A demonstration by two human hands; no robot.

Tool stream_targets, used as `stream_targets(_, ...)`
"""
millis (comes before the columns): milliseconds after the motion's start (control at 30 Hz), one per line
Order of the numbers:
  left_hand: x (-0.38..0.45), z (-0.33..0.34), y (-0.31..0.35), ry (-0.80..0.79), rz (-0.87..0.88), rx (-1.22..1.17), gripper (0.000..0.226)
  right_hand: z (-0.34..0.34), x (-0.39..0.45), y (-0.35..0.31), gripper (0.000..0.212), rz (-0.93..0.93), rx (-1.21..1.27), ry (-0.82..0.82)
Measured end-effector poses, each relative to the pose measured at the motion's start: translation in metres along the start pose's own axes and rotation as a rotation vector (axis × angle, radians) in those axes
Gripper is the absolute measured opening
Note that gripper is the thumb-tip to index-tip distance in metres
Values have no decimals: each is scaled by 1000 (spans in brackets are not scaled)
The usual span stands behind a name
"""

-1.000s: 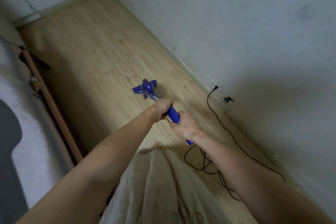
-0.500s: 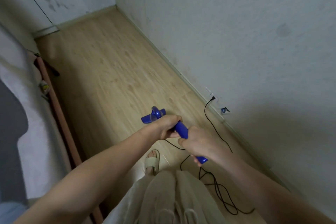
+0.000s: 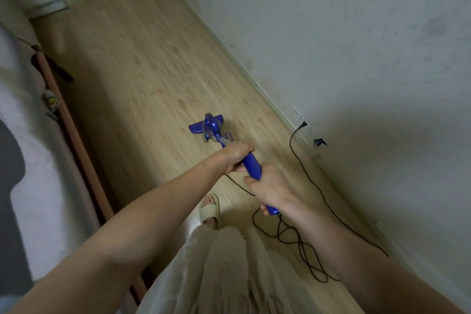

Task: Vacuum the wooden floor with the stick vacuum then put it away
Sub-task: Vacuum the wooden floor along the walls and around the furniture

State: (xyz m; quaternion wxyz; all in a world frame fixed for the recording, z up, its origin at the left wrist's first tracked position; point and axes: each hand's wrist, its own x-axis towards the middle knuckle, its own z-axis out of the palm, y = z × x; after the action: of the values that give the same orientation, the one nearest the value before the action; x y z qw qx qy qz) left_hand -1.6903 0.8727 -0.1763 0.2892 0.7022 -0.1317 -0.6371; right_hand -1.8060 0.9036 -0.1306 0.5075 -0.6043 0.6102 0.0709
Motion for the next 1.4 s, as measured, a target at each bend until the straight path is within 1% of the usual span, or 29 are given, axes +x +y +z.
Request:
stream_targets(67,14,-12,7,12,25,17,19,6,17,-8,17,-20,-15,15)
stream_targets(233,69,-63,37,60,54,44,19,24,86,-51,17,-85,-79,53)
stream_targets(333,105,-90,58,84,51,60,8,30,128,-76,19,-114,-108,61)
stream_targets(367,117,-97,65,95,52,60,7,32,141,-84,20,-119,-100,63)
stream_targets(500,160,-121,93,117,65,36,15,37,193,-106,23,-133,-95,84)
stream_targets(600,186,-137,107,122,64,28,20,40,225,-119,25,-137,-81,70)
stream_targets(733,210,-157,118,127,53,27,28,49,252,-134,26,-143,-77,60)
stream_targets(933,217,-176,126,141,54,24,37,58,263,-151,21,-181,-55,80)
stream_targets(1200,179,-165,125,177,52,56,17,52,232,-149,14,-199,-33,67)
stream_targets(1400,132,-122,98,190,20,7,17,31,184,-109,11,-204,-68,8)
